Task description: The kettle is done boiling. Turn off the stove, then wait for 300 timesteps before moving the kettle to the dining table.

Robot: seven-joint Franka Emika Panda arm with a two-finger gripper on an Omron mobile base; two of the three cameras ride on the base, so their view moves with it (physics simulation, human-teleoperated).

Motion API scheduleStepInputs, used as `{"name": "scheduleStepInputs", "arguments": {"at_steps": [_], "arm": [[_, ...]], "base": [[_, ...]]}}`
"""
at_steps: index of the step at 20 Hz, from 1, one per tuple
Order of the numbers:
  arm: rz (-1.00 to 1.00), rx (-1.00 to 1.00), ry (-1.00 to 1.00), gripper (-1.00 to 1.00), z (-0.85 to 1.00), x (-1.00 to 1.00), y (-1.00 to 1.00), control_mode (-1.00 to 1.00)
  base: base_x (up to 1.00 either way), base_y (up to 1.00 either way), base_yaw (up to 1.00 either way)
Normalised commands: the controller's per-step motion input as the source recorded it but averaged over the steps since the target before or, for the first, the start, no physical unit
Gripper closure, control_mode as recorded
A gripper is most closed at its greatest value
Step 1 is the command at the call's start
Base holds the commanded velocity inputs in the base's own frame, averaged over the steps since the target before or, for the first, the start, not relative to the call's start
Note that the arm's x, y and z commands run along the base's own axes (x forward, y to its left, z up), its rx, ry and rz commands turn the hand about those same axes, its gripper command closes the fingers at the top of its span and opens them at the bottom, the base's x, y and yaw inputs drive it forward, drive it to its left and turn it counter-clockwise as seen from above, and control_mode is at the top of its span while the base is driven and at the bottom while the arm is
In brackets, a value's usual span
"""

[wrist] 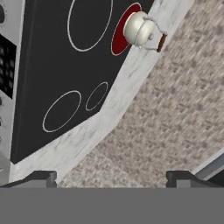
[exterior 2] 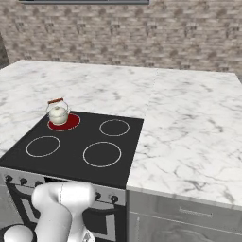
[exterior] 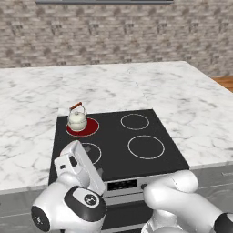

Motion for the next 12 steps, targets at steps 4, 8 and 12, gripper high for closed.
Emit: {"name": "scheduleStepInputs", "arguments": {"at_steps": [4,8,12], "arm": [[0.07,-0.18,0.00,-1.00,-0.31,-0.04,0.00,-1.00],[0.08,-0.18,0.00,-1.00,-0.33,-0.05,0.00,-1.00],[0.08,-0.14,0.00,-1.00,-0.32,-0.04,0.00,-1.00]], "base": [[0.00,0.00,0.00],[0.00,0.00,0.00],[0.00,0.00,0.00]]}}
